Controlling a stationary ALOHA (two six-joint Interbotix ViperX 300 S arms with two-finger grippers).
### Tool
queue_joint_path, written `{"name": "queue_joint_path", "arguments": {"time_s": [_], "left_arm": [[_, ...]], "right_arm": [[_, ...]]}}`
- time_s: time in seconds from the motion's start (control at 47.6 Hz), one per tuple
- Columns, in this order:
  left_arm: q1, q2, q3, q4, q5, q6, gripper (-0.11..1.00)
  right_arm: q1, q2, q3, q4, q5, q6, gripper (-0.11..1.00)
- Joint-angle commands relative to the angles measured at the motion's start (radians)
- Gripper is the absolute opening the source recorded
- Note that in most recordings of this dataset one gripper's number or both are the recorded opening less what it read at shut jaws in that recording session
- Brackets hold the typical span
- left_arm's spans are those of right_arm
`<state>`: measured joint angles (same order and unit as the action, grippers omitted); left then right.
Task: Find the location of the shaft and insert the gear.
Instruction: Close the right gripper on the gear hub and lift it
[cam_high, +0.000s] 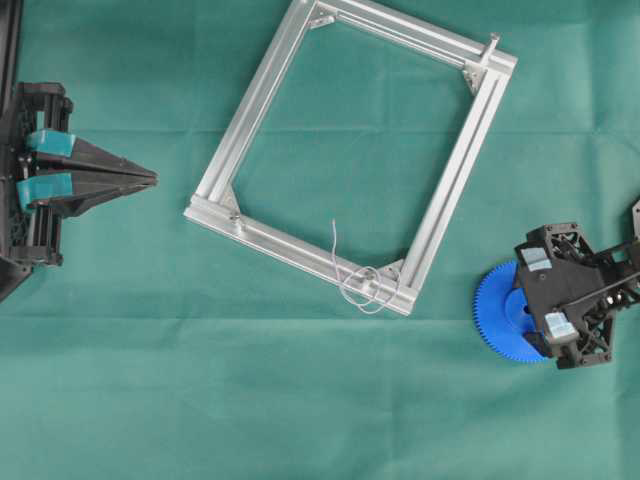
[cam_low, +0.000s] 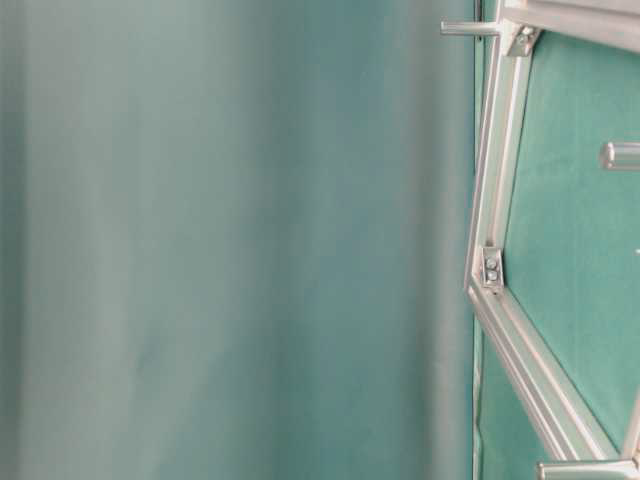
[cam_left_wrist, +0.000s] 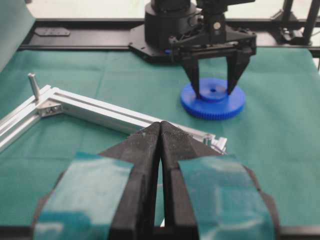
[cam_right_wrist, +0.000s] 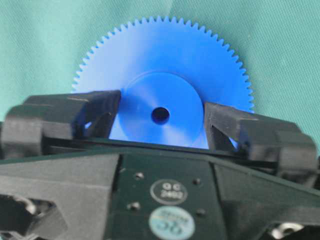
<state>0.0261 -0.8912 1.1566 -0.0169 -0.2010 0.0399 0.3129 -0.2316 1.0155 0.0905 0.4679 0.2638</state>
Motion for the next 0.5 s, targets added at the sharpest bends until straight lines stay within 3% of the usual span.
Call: {"name": "queue_joint_path", "arguments": {"time_s": [0.0, 0.483], "left_arm": [[0.003, 0.006, -0.026, -0.002, -0.005, 0.000, 0.01], [0.003, 0.006, -0.032, -0.002, 0.003, 0.000, 0.01]], "right_arm": [[0.002, 0.005, -0.005, -0.005, -0.003, -0.003, 0.68], [0.002, -0.006, -0.034, 0.005, 0.031, 0.012, 0.68]]}}
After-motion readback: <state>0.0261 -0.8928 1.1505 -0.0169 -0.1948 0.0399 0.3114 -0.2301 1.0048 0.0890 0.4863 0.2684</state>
